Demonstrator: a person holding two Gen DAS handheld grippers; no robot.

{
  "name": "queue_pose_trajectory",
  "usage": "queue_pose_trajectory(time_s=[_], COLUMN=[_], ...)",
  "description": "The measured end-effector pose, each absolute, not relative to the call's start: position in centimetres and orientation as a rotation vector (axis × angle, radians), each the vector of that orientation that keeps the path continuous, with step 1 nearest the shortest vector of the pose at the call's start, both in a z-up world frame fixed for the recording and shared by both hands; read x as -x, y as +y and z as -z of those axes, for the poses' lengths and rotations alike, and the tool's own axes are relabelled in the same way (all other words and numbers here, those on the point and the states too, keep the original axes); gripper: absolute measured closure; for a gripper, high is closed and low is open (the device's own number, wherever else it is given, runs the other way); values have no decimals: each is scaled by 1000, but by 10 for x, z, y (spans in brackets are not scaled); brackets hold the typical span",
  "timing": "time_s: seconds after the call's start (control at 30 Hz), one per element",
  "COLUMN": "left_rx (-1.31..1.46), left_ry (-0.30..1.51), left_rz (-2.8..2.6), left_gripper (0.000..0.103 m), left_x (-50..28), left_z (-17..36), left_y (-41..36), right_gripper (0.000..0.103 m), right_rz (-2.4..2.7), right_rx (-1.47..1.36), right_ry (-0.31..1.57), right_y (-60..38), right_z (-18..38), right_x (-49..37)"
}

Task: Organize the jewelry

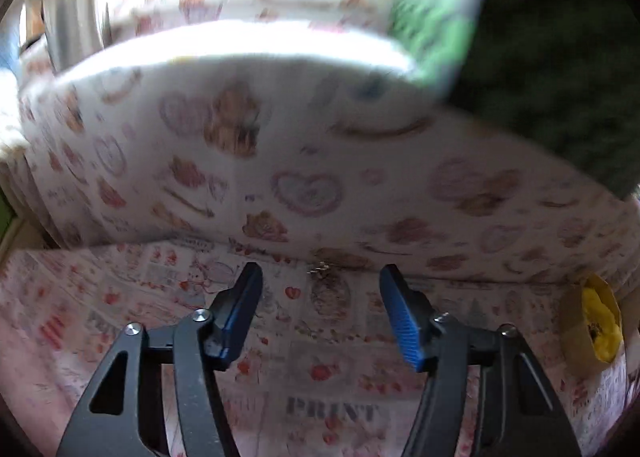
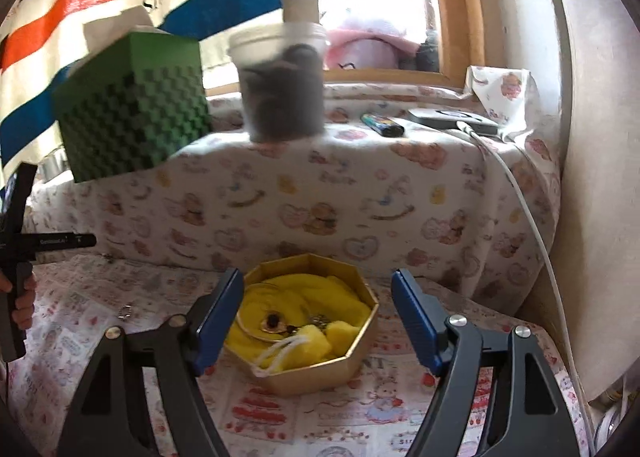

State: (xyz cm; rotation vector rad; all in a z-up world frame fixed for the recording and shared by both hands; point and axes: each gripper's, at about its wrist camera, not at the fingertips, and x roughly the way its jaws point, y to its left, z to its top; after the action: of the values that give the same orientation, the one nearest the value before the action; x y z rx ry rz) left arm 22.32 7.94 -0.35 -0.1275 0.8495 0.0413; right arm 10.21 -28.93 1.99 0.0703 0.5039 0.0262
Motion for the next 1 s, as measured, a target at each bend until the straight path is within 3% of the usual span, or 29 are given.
queue_pose_trajectory(time_s=[0.07,0.2,0.27,0.63,0.83,1.0], left_rx=[122,117,146,121,90,51], left_ry=[878,862,874,815,688,602], left_rz=[-39,-38,-7,45,144,186], left_gripper=[57,68,97,100,100,100], left_x=[-233,-240,-241,-183,-103,-79], left_z=[12,20,26,-8,-43,-46], left_y=[81,85,89,80,58,43], right_gripper=[29,29,29,29,29,29], right_rz=[-17,-15,-22,-23,-62,-126], right_rx=[-75,-75,-82,-91,-78,-71], right_ry=[515,518,520,516,518,600], right_y=[-292,-294,-294,-296,-283,-251], right_z=[-17,-17,-18,-20,-32,-36], right_x=[-104,-105,-105,-103,-97,-100])
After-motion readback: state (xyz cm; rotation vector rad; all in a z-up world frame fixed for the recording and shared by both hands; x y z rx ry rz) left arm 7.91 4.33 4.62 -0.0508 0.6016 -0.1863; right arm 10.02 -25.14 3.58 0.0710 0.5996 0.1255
